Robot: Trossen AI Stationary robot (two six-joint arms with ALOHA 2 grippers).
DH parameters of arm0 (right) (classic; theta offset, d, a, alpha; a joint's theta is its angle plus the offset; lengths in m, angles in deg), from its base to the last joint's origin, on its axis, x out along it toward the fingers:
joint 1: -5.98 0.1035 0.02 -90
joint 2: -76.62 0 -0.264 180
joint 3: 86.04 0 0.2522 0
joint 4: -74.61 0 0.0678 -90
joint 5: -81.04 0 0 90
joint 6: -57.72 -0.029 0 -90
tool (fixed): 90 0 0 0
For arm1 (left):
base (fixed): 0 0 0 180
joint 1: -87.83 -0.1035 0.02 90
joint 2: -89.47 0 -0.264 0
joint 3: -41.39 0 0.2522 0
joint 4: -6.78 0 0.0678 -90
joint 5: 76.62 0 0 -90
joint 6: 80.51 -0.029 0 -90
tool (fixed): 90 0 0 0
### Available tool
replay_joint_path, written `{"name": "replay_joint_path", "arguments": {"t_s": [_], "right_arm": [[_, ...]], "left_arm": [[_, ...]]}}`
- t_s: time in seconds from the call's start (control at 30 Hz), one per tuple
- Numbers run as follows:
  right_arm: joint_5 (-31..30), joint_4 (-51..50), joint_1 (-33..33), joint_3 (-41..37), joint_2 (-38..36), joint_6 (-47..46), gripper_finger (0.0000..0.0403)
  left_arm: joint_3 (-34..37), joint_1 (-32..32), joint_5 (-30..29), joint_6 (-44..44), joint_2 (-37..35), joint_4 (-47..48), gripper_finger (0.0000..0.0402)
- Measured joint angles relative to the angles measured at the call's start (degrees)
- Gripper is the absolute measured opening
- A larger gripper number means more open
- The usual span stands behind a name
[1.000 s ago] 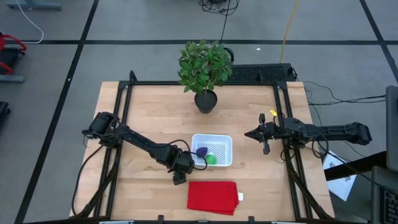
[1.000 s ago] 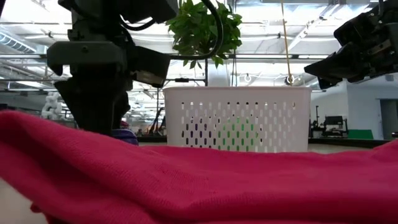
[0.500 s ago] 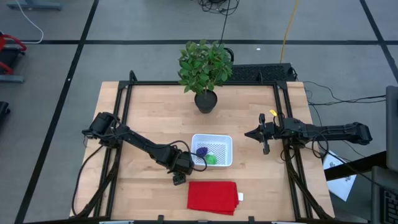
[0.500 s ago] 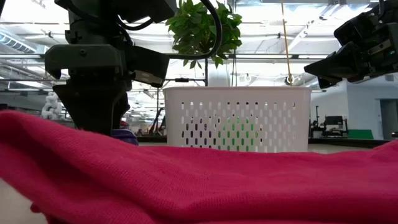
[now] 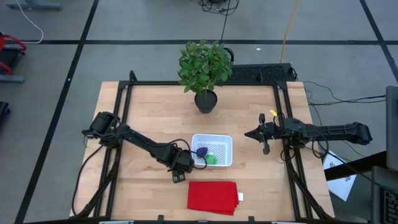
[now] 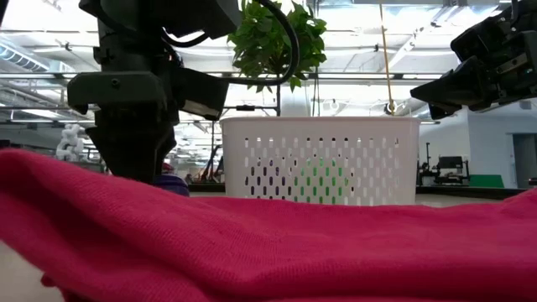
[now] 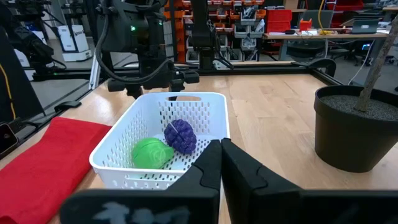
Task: Pick and placing Produce into tupperware
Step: Put the violet eggplant into the white bin
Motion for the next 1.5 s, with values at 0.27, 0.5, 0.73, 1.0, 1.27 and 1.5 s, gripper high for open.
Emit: {"name": "replay_joint_path", "arguments": {"t_s": [0.27, 0.5, 0.73, 1.0, 1.27, 1.5], "right_arm": [[0.02, -0.02, 0.00, 0.00, 0.00, 0.00, 0.0000], [0.02, -0.02, 0.00, 0.00, 0.02, 0.00, 0.0000], [0.02, 0.00, 0.00, 0.00, 0.04, 0.00, 0.0000], [0.02, -0.02, 0.00, 0.00, 0.06, 0.00, 0.0000], [0.01, -0.02, 0.00, 0.00, 0.07, 0.01, 0.0000], [0.02, -0.08, 0.00, 0.00, 0.05, 0.01, 0.0000]], "left_arm": [[0.30, -1.05, 0.45, -1.85, -1.77, 1.99, 0.0160], [0.20, -1.06, 1.17, -3.39, -2.84, 2.83, 0.0112], [0.11, -1.06, 1.39, -5.15, -2.98, 2.75, 0.0109], [0.11, -1.04, 1.41, -7.27, -3.00, 4.57, 0.0109], [0.02, -1.12, 0.56, -8.80, -5.51, 5.00, 0.0109], [0.00, -1.17, -2.21, -8.92, -12.74, 5.49, 0.0108]]}}
